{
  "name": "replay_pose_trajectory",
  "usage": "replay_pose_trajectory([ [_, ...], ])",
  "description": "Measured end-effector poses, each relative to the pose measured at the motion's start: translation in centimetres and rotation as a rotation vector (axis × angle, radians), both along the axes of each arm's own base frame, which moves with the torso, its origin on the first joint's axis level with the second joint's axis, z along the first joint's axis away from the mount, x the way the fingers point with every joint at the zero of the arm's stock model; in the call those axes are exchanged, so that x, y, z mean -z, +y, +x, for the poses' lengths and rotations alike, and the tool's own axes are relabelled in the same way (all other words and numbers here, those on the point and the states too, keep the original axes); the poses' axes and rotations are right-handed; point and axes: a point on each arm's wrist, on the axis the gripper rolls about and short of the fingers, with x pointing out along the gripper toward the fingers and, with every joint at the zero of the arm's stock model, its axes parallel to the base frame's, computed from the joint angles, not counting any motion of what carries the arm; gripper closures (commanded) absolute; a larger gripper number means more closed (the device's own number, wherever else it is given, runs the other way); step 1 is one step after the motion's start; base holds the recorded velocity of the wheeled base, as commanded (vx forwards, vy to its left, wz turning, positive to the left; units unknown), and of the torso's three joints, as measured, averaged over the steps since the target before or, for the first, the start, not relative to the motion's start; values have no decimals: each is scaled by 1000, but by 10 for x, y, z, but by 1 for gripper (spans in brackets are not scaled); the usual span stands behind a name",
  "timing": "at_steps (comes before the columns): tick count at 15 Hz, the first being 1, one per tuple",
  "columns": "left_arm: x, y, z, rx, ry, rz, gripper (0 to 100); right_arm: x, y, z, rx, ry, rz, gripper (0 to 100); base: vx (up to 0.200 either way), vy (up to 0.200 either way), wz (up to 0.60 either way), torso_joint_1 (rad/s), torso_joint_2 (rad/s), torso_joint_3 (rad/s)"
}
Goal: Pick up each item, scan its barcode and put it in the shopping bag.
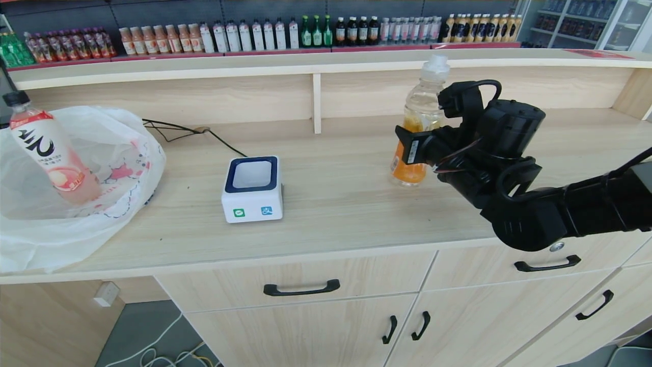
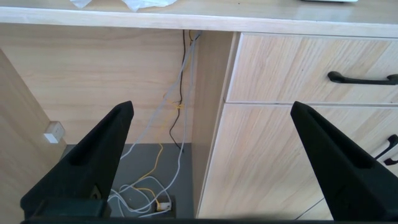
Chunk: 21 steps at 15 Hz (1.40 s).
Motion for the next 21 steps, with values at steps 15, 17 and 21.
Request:
replay_pose_trajectory([
  [15,0,0,0,0,0,0,0,-29,-7,-17,-5,-68,33,100,0,0,0,0,0,0],
  [17,0,0,0,0,0,0,0,-40,-5,-27,-21,-81,40,100,0,0,0,0,0,0],
  [21,0,0,0,0,0,0,0,-62,-6,-53,-70,-96,45,100,0,0,0,0,0,0],
])
